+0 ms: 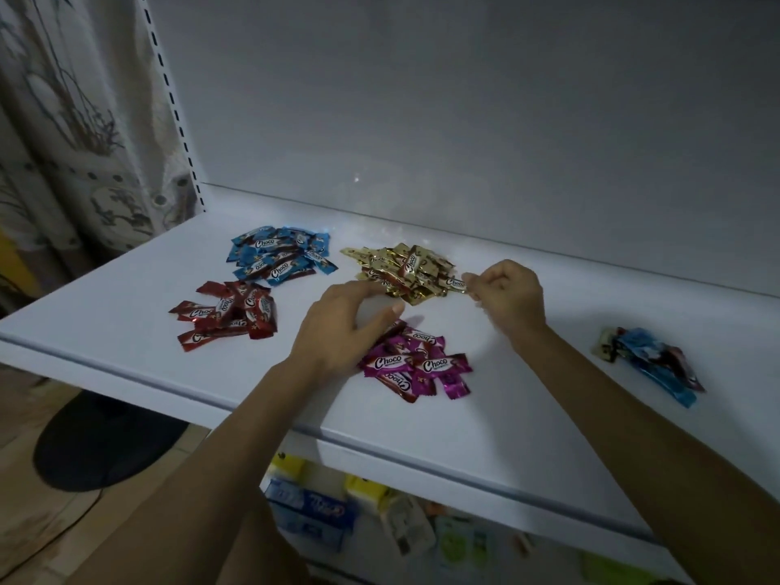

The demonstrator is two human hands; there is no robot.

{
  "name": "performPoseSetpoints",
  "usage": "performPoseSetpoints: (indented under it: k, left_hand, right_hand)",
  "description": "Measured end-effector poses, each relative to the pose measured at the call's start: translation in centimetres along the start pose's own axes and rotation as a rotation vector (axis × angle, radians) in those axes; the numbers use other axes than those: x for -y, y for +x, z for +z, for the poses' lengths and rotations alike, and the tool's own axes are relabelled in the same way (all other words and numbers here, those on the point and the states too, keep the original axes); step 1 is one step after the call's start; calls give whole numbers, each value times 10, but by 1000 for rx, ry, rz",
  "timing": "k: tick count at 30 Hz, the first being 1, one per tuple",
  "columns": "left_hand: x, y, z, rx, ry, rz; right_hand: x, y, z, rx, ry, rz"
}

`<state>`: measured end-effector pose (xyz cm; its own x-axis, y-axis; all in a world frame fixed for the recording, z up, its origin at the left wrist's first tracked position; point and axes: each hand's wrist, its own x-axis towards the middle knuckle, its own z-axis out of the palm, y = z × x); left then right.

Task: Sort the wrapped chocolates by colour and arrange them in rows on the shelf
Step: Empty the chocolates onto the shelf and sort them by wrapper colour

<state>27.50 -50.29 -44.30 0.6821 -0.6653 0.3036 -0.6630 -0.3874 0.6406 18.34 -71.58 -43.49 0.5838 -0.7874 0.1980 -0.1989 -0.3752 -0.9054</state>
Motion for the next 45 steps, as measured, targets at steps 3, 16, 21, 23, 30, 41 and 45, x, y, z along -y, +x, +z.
performPoseSetpoints:
  k: [3,16,21,23,30,41,45]
  left_hand:
    - [-32,9,16,35,41,127]
    - [-151,15,156,351,23,289]
    - [-153,12,180,356,114,345]
    - [-150,12,182,356,93,350]
    - [-146,16,186,384,96,321]
    - [-160,42,215,316,155,413]
    - [-183,53,229,438,262,421]
  right_hand:
    - [-8,-19,-17,-20,-105,-159]
    - [-84,-37,-177,-297,-667,-26]
    - [-102,-34,-189,-162,-631,136]
    - [-100,-25,-181,-84,-729,171]
    - [-118,-4,-162,4,-742,9]
    - [-87,-27,-180,28,148,25]
    - [-87,-26,-181,-284,256,102]
